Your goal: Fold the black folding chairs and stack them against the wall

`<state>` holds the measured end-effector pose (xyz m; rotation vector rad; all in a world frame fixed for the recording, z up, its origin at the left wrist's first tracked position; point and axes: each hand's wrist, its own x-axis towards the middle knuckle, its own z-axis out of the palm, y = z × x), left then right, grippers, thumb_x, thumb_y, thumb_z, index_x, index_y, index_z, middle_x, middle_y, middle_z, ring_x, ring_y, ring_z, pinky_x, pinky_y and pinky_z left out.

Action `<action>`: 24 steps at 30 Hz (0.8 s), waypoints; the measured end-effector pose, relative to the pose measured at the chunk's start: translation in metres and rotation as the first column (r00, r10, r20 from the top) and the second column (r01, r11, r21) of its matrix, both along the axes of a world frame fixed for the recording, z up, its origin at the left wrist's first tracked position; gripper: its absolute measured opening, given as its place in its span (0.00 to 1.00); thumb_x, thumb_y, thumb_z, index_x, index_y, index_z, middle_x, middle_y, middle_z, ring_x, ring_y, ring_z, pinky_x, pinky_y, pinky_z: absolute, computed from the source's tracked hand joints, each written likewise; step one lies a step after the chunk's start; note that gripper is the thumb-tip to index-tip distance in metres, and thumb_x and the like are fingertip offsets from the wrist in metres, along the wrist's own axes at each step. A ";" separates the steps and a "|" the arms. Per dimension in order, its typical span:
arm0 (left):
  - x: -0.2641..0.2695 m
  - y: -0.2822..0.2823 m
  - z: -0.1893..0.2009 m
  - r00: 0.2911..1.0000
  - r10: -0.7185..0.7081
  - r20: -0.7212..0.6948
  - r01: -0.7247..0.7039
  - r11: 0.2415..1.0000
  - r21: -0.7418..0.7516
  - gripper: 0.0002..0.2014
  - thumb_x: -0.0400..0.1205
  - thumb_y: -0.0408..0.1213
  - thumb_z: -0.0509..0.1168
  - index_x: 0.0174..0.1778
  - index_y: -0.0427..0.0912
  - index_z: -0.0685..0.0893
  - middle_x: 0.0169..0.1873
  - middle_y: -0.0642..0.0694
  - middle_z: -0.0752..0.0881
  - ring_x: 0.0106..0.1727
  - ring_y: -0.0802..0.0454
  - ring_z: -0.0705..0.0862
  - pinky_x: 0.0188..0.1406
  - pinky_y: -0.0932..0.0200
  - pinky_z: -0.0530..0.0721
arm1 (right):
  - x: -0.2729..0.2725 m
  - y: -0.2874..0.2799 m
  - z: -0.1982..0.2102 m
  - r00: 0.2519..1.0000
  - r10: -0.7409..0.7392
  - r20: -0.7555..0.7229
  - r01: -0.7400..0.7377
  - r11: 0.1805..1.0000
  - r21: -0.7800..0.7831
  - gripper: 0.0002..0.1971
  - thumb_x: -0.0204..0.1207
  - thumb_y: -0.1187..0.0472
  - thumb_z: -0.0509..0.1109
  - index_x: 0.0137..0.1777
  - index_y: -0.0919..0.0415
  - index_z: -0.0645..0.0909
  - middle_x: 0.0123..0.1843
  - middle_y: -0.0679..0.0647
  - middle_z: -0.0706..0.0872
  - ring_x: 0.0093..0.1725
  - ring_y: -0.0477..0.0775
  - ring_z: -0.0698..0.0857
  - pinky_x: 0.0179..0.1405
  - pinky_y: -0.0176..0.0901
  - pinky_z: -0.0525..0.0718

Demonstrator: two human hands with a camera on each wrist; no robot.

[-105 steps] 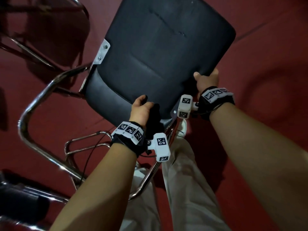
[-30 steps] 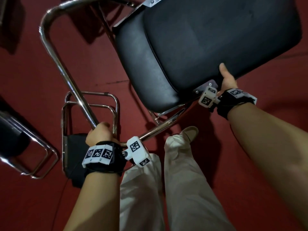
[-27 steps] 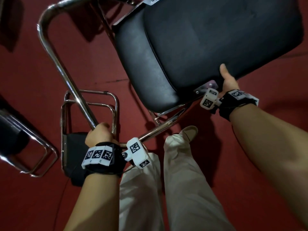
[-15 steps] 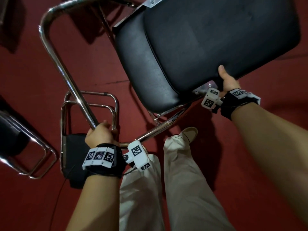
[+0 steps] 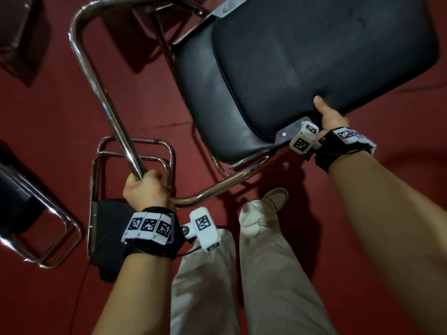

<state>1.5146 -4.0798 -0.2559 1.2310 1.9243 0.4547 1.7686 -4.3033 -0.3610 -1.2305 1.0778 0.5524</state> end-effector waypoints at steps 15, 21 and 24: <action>-0.018 0.038 0.068 0.986 -0.129 0.106 0.120 0.989 0.089 0.08 0.70 0.26 0.64 0.30 0.42 0.75 0.22 0.45 0.70 0.15 0.51 0.70 0.20 0.60 0.69 | -0.077 0.020 0.087 0.994 -0.084 0.074 0.084 0.996 0.006 0.39 0.62 0.68 0.83 0.70 0.60 0.66 0.56 0.60 0.83 0.46 0.60 0.89 0.27 0.54 0.89; -0.046 0.058 0.100 0.976 -0.157 0.149 0.140 0.983 0.118 0.05 0.67 0.29 0.64 0.29 0.43 0.77 0.24 0.45 0.73 0.21 0.47 0.73 0.20 0.59 0.72 | -0.112 0.054 0.131 0.984 0.000 0.176 0.008 0.999 -0.047 0.45 0.55 0.63 0.86 0.69 0.57 0.64 0.57 0.59 0.82 0.50 0.61 0.89 0.43 0.61 0.91; -0.062 0.072 0.121 0.974 -0.152 0.168 0.134 0.984 0.113 0.05 0.67 0.30 0.64 0.29 0.42 0.75 0.23 0.45 0.72 0.21 0.48 0.74 0.22 0.57 0.72 | -0.125 0.077 0.153 0.947 0.195 0.253 -0.163 0.976 -0.143 0.46 0.48 0.54 0.88 0.67 0.54 0.69 0.56 0.53 0.85 0.53 0.55 0.89 0.51 0.58 0.90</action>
